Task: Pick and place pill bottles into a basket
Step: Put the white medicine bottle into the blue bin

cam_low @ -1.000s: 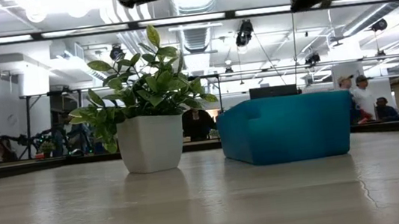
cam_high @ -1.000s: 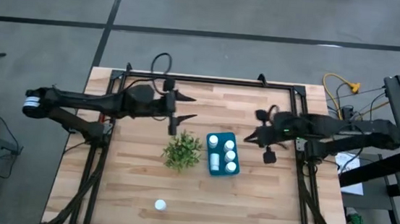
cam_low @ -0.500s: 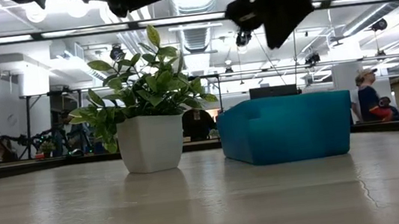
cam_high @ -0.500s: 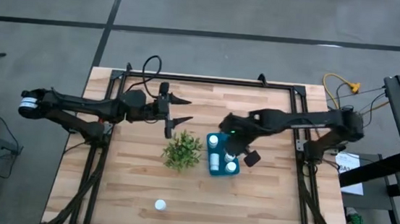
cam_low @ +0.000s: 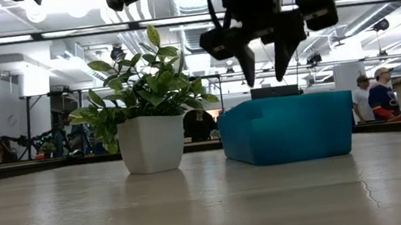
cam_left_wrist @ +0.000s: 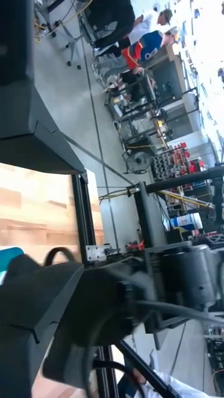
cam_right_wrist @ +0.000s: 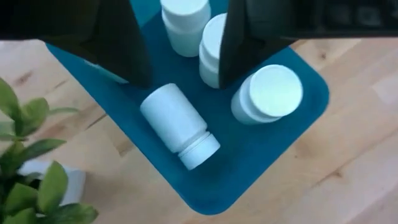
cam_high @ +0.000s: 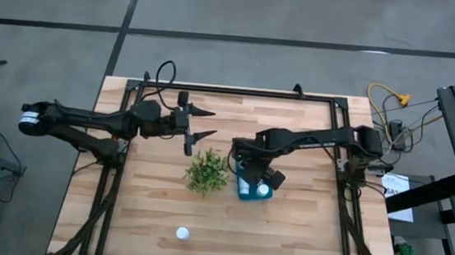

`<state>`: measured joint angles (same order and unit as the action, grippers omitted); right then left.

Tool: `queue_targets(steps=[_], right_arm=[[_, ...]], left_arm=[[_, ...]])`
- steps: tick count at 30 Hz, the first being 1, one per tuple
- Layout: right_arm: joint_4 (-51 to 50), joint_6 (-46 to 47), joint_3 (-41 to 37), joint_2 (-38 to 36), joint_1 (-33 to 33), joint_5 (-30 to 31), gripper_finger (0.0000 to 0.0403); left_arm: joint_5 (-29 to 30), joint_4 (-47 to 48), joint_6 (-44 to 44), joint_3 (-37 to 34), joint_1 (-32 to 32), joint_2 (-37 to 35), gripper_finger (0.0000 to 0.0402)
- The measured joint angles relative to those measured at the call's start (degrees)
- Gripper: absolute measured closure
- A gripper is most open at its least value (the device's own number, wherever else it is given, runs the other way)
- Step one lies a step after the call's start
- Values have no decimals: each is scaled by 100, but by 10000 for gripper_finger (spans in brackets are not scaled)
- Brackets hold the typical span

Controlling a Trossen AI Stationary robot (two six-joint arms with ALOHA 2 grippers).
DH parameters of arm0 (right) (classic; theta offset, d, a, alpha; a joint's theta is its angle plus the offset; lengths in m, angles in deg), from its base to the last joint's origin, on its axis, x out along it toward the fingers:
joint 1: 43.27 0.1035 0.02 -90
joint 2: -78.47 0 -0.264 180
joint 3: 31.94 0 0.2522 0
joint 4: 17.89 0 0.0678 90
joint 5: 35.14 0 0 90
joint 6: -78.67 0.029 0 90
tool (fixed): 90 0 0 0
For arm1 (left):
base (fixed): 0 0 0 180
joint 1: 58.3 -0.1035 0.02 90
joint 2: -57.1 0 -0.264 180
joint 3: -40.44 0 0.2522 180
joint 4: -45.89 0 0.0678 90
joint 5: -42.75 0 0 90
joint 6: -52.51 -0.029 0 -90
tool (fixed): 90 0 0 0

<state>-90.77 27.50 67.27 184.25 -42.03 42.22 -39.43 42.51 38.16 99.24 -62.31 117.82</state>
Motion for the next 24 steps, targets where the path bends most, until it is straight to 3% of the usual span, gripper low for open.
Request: queue_targets(steps=[11,24], right_arm=[[118,-156,124,463,0,81,138],[255,-150,116,873,124,381,145]], left_arm=[[1,11,-2,-9,0,-52,175],[1,10,0,-9,0,-52,175]])
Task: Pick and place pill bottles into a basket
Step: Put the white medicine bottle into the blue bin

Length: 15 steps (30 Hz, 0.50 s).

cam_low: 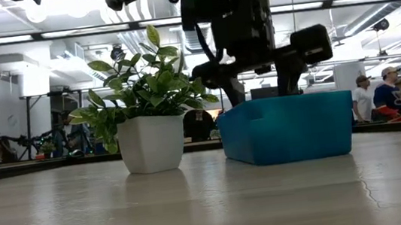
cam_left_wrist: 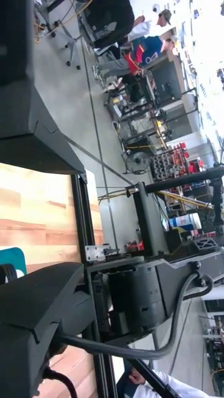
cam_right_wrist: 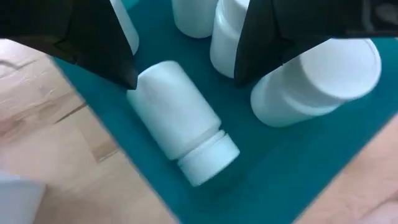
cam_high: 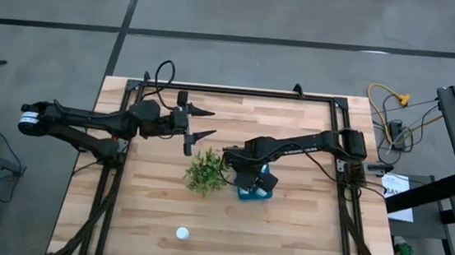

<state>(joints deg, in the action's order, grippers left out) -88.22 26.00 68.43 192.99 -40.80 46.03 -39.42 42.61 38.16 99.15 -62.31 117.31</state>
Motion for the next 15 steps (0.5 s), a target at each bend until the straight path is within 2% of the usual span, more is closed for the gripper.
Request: queue_targets(steps=[15], right_arm=[[341,-178,0,67,136,-24,146]], left_arm=[[1,0,7,0,0,0,175]])
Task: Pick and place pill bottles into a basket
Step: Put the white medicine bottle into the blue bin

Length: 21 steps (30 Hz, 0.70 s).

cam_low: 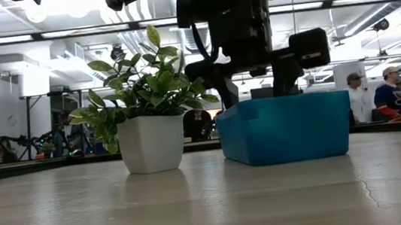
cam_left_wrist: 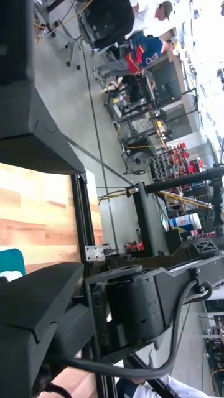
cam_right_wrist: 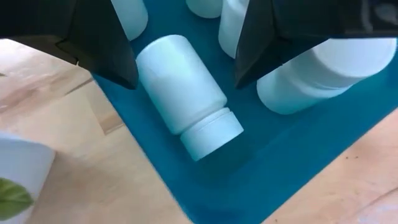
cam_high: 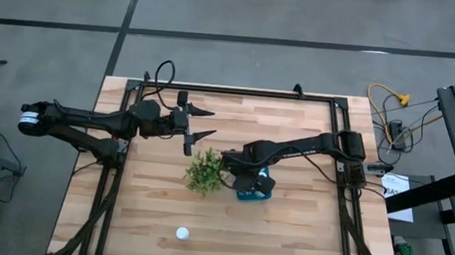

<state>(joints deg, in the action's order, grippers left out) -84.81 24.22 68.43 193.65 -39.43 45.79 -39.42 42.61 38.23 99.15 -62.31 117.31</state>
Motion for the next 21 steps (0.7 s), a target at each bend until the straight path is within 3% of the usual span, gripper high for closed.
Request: queue_targets(steps=[21], right_arm=[[205,44,-313,16,18,1,154]], left_arm=[[1,-2,15,-2,0,2,175]])
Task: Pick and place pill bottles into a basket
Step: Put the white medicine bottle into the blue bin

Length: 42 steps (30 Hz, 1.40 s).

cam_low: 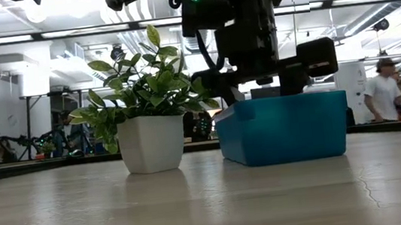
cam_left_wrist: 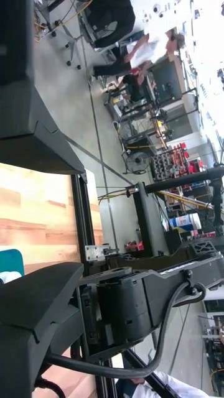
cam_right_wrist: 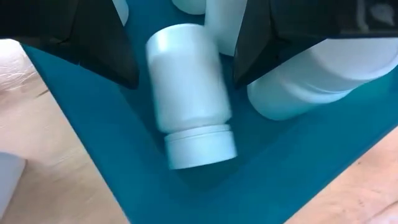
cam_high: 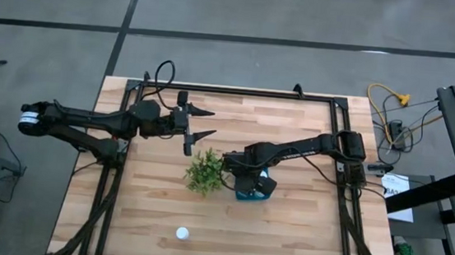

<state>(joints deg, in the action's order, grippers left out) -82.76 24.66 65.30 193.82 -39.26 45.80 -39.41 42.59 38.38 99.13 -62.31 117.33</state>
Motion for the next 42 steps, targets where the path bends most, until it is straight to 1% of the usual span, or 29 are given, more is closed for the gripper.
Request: queue_targets(steps=[13,25,35,42], right_arm=[[102,116,-35,-9,0,0,157],[121,86,-77,-9,0,-16,203],[257,90,-198,-11,-2,-39,212],[228,88,-131,-11,0,0,249]], left_arm=[[0,-4,0,-1,0,0,175],[0,-4,-1,-2,0,0,175],[0,-4,0,-2,2,2,175],[-2,-4,0,-2,0,2,175]])
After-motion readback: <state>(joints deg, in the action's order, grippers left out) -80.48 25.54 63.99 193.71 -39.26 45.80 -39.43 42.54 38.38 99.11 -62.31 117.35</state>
